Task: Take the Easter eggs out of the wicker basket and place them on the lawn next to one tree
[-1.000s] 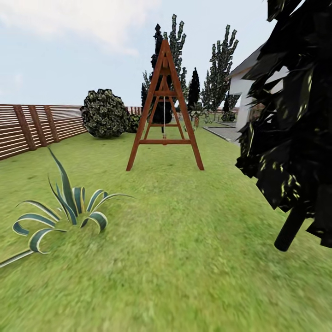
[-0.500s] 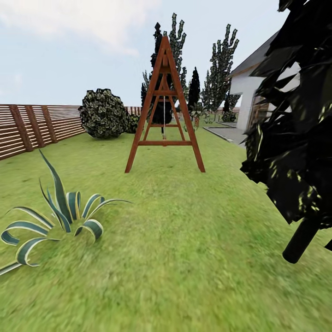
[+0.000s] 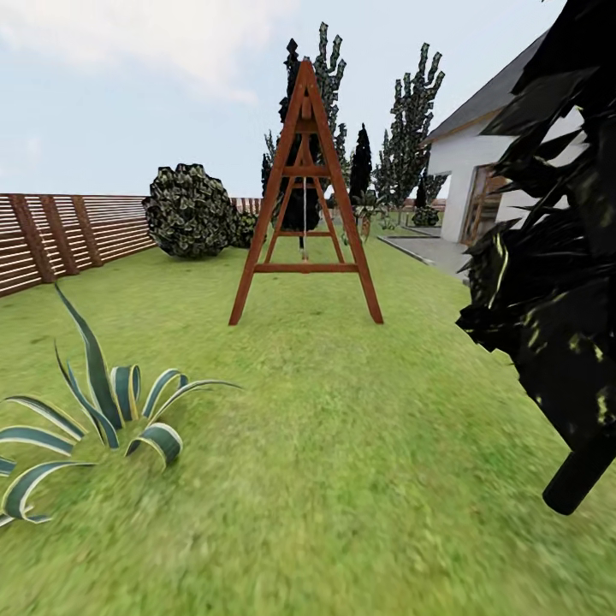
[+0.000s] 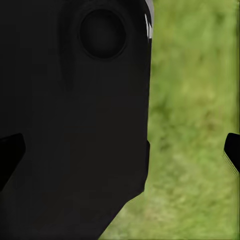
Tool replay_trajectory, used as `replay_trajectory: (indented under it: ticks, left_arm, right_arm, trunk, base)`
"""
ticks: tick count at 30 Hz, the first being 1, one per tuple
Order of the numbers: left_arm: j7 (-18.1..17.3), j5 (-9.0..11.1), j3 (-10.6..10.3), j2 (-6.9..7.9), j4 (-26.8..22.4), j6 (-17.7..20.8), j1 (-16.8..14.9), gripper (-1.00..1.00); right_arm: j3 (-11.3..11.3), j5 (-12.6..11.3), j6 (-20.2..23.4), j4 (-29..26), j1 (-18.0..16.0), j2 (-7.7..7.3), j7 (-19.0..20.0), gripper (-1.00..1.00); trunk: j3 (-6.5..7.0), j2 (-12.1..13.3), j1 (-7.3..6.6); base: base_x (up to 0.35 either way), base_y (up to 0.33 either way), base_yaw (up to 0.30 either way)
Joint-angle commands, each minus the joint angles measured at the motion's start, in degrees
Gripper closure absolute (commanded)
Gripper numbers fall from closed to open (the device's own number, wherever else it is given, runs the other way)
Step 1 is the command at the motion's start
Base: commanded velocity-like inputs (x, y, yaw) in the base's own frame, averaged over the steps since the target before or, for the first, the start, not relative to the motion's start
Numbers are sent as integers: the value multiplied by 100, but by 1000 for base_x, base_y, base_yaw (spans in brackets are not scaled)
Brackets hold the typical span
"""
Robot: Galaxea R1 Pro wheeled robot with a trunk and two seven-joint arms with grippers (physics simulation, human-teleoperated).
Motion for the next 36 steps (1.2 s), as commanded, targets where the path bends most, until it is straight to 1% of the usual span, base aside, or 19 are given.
replay_trajectory:
  ticks: [1,19,28,36]
  left_arm:
    - [2,-4,-1,0,-12,2,3,-100]
    - [2,-5,-2,0,-15,2,1,-100]
    - [2,-5,-1,0,-12,2,2,-100]
    - [2,-5,-1,0,-10,2,4,-100]
  right_arm:
    - [1,0,-2,-3,0,0,-2,-100]
    - [1,0,-2,-3,-1,0,-2,-100]
    - [5,0,-9,-4,0,0,7,-100]
    - [1,0,-3,-6,2,0,7,-100]
  trunk:
    - [-3,-1,4]
    - [-3,-1,4]
    - [-3,-1,4]
    - [-3,-1,4]
  base:
    - [337,0,0]
    - [337,0,-2]
    - [337,0,-226]
    - [337,0,-23]
